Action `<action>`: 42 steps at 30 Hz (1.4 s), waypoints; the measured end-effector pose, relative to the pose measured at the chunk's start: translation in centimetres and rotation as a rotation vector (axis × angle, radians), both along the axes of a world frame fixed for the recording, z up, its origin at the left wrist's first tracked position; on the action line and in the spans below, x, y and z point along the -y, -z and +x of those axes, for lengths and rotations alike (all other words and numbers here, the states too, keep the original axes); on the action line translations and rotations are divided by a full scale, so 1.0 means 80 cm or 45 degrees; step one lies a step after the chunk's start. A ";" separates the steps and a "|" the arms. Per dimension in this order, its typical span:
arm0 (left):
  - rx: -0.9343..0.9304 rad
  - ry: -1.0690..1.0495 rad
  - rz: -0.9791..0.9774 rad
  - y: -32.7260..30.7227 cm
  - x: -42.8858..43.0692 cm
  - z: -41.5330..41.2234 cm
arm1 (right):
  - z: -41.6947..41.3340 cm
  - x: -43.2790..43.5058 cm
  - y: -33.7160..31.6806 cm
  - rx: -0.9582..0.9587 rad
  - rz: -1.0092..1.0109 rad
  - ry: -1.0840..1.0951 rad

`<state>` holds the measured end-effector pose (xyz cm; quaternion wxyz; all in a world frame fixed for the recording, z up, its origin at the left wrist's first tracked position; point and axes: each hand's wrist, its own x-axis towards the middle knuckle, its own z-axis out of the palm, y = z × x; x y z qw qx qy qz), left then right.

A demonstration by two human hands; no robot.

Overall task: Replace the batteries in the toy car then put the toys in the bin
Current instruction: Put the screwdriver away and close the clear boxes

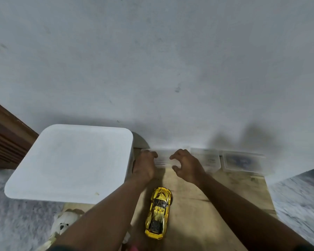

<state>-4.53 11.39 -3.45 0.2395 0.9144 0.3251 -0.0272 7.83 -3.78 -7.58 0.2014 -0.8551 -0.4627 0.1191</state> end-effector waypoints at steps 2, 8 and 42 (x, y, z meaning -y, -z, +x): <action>-0.036 0.006 0.041 0.005 0.005 -0.004 | -0.003 0.002 0.006 -0.050 -0.083 0.003; -0.187 0.147 0.251 0.008 0.008 -0.005 | -0.005 0.001 0.010 0.049 -0.110 -0.027; 0.402 0.037 -0.263 -0.166 -0.033 -0.050 | -0.066 0.033 -0.128 -0.146 0.577 0.404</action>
